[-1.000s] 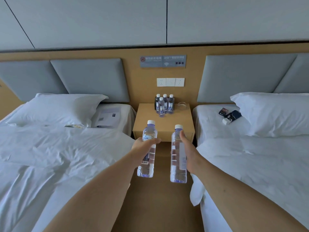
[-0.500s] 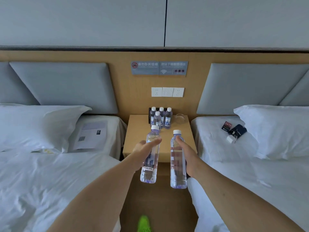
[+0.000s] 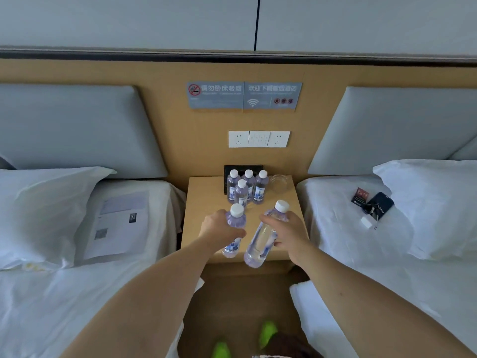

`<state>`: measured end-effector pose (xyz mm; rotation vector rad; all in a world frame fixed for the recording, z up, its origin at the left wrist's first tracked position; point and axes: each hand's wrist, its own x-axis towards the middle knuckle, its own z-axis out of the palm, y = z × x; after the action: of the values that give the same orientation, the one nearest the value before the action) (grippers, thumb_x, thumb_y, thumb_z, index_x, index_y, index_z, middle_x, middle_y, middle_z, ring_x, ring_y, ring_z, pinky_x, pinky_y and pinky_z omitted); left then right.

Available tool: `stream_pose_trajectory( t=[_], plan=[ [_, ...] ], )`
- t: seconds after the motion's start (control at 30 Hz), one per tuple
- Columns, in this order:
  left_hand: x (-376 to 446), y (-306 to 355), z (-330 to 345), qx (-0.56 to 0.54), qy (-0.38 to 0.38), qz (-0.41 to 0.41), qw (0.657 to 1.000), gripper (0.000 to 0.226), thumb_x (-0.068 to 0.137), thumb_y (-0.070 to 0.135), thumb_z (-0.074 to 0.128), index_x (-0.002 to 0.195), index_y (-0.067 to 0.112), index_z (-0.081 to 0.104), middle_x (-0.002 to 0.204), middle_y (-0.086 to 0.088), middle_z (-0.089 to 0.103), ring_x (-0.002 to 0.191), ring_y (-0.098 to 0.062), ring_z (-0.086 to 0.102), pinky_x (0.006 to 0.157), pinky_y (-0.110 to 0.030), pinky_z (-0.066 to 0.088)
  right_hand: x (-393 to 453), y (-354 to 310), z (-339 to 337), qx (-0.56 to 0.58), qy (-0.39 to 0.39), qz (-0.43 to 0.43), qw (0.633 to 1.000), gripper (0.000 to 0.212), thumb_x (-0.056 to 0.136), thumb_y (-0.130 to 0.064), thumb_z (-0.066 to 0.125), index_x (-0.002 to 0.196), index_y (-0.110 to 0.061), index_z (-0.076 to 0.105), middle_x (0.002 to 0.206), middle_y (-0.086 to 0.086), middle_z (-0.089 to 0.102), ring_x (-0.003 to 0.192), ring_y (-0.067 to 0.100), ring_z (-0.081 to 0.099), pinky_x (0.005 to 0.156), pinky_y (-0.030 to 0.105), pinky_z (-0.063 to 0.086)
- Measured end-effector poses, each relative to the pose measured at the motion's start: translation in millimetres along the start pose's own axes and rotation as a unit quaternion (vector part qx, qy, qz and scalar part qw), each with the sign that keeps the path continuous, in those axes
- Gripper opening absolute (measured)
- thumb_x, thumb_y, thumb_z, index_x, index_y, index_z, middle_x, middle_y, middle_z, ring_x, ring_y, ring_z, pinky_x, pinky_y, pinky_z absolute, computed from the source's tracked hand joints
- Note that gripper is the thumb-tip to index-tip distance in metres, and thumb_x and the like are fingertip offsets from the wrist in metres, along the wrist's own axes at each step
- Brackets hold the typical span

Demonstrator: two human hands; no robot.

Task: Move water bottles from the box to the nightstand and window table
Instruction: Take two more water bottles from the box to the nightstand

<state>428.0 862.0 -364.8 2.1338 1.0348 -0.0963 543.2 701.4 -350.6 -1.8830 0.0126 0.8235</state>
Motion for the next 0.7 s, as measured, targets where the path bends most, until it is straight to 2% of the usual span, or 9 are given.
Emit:
stream_pose_trajectory(
  t=[0.07, 0.17, 0.3, 0.4, 0.53, 0.63, 0.7],
  plan=[
    [21, 1, 6, 0.016, -0.008, 0.001, 1.000, 0.051, 0.067, 0.047, 0.084, 0.102, 0.023, 0.055, 0.093, 0.004, 0.062, 0.078, -0.011, 0.057, 0.054, -0.023, 0.036, 24, -4, 2, -0.052, 0.013, -0.024, 0.998, 0.056, 0.058, -0.051, 0.088, 0.104, -0.030, 0.065, 0.103, -0.003, 0.071, 0.095, 0.019, 0.068, 0.087, 0.042, 0.060],
    [48, 3, 18, -0.043, -0.007, -0.016, 0.999, 0.059, 0.068, 0.035, 0.086, 0.110, 0.028, 0.046, 0.098, 0.004, 0.059, 0.084, -0.016, 0.057, 0.055, -0.024, 0.038, 63, -13, 3, -0.140, 0.011, -0.053, 0.989, 0.052, 0.058, -0.052, 0.088, 0.098, -0.026, 0.065, 0.095, -0.006, 0.071, 0.087, 0.015, 0.067, 0.069, 0.030, 0.052],
    [81, 6, 34, -0.060, -0.009, -0.066, 0.996, 0.060, 0.068, 0.029, 0.086, 0.112, 0.024, 0.047, 0.103, -0.001, 0.060, 0.090, -0.022, 0.059, 0.059, -0.026, 0.041, 117, -23, 6, -0.219, -0.016, -0.048, 0.974, 0.058, 0.065, -0.056, 0.085, 0.106, -0.022, 0.063, 0.102, -0.004, 0.068, 0.089, 0.016, 0.063, 0.061, 0.028, 0.041],
    [105, 10, 42, -0.057, -0.013, -0.093, 0.994, 0.062, 0.069, 0.028, 0.086, 0.115, 0.021, 0.046, 0.106, -0.004, 0.060, 0.090, -0.023, 0.058, 0.057, -0.026, 0.039, 153, -29, 10, -0.241, -0.036, -0.035, 0.969, 0.059, 0.072, -0.058, 0.081, 0.113, -0.023, 0.058, 0.106, -0.006, 0.064, 0.093, 0.018, 0.060, 0.067, 0.031, 0.041],
    [131, 12, 50, -0.050, -0.018, -0.123, 0.991, 0.061, 0.068, 0.027, 0.086, 0.111, 0.019, 0.043, 0.097, -0.002, 0.056, 0.085, -0.023, 0.057, 0.056, -0.028, 0.040, 192, -31, 18, -0.241, -0.055, -0.009, 0.969, 0.064, 0.080, -0.058, 0.078, 0.125, -0.021, 0.053, 0.109, -0.004, 0.057, 0.098, 0.020, 0.054, 0.080, 0.032, 0.043],
    [150, 11, 59, -0.053, -0.034, -0.119, 0.991, 0.060, 0.067, 0.023, 0.086, 0.107, 0.018, 0.042, 0.096, -0.006, 0.059, 0.082, -0.026, 0.058, 0.053, -0.028, 0.040, 214, -31, 28, -0.224, -0.060, 0.010, 0.973, 0.061, 0.082, -0.053, 0.079, 0.126, -0.019, 0.053, 0.113, 0.000, 0.061, 0.099, 0.022, 0.056, 0.080, 0.031, 0.044],
    [161, 10, 68, -0.065, -0.031, -0.123, 0.990, 0.058, 0.068, 0.021, 0.086, 0.104, 0.018, 0.041, 0.093, -0.006, 0.060, 0.080, -0.028, 0.059, 0.053, -0.028, 0.041, 226, -32, 36, -0.221, -0.055, 0.018, 0.973, 0.053, 0.082, -0.049, 0.080, 0.118, -0.021, 0.053, 0.113, 0.000, 0.062, 0.097, 0.021, 0.057, 0.078, 0.030, 0.043]
  ],
)
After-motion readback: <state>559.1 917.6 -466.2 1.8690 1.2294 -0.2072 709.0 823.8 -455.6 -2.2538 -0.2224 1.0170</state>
